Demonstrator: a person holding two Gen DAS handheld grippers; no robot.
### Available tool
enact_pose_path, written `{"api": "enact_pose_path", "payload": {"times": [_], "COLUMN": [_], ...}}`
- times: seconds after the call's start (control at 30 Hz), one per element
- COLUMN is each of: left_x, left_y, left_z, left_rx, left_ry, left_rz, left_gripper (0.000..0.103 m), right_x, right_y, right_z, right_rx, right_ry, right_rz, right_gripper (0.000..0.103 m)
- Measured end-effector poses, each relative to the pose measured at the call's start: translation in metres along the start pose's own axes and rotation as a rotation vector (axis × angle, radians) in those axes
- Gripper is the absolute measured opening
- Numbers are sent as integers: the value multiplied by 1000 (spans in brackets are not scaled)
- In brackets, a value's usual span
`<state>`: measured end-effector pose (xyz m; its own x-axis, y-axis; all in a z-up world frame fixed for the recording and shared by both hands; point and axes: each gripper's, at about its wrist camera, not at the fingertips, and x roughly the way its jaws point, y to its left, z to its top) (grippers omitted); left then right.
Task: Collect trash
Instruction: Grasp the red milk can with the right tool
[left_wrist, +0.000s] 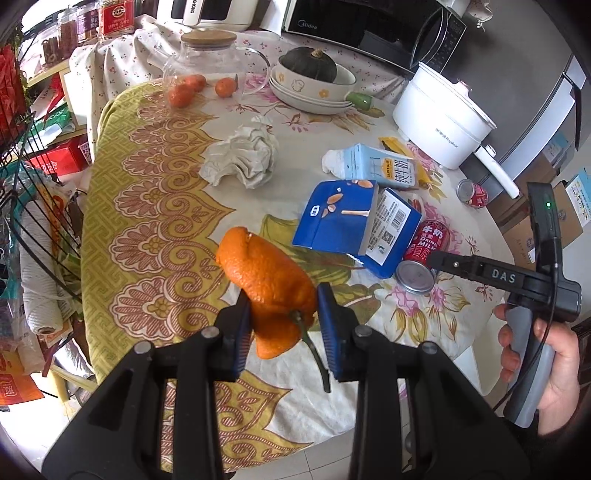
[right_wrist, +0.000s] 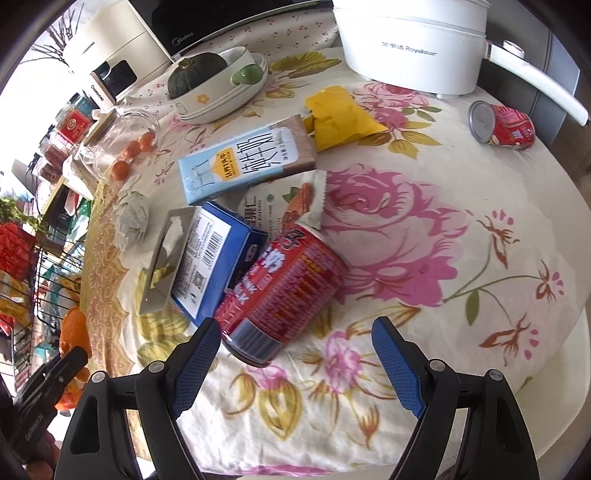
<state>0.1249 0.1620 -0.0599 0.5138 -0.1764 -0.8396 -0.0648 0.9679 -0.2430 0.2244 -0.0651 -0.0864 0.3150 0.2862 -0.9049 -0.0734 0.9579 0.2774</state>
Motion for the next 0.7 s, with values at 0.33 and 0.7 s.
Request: {"api": "enact_pose_path", "payload": {"times": [0.33, 0.7], "left_x": [0, 5], "left_y": [-4, -17], "left_z": [-2, -2], "left_rx": [5, 20], "left_ry": [5, 15], "left_rz": [-4, -15], "left_gripper": [35, 35], "right_x": [34, 16], "right_y": [6, -12], "right_z": [8, -5], "right_rx": [25, -54], "right_ry": [11, 32], "right_rz": [-26, -87], "right_gripper": [85, 60]}}
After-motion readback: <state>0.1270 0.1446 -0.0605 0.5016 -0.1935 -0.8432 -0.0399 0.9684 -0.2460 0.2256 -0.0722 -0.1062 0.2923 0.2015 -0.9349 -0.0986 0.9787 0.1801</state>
